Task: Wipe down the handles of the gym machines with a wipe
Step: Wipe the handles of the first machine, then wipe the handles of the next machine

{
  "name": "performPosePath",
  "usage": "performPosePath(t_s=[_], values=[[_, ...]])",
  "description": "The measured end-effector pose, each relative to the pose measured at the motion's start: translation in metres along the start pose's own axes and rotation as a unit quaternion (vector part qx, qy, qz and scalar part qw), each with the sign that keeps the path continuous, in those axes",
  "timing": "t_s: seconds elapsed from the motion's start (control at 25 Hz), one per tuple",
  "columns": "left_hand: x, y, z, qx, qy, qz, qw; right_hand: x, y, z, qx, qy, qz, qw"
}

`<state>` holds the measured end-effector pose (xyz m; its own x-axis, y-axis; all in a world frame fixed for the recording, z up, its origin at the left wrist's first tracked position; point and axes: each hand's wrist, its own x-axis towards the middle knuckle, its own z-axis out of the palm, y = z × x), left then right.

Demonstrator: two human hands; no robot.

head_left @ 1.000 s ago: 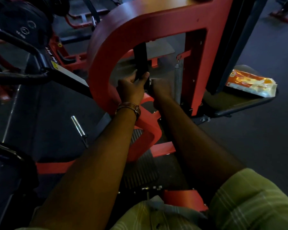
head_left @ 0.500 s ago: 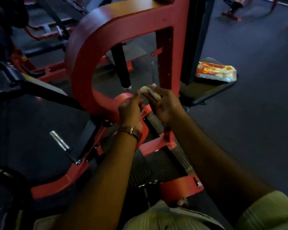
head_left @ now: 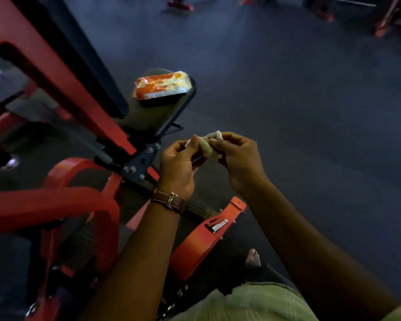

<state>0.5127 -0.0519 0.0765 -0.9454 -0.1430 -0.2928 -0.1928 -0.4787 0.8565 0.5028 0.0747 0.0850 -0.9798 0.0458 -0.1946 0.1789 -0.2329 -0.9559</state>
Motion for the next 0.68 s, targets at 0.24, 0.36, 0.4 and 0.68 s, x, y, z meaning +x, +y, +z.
performPosePath(t_s=[0.24,0.36,0.4,0.68], values=[[0.059,-0.055,0.115,-0.078,-0.14,-0.073,0.984,0.049,-0.054,-0.142,0.021,-0.068,0.067,0.995],[0.07,-0.072,0.172,-0.057,-0.192,-0.087,0.976,0.077,-0.088,-0.214,-0.064,-0.143,0.086,0.984],[0.073,-0.073,0.186,-0.033,-0.208,-0.083,0.974,0.083,-0.096,-0.228,-0.093,-0.151,0.083,0.981],[0.117,-0.068,0.258,0.134,-0.215,-0.001,0.967,0.139,-0.116,-0.261,-0.144,-0.141,0.005,0.979]])
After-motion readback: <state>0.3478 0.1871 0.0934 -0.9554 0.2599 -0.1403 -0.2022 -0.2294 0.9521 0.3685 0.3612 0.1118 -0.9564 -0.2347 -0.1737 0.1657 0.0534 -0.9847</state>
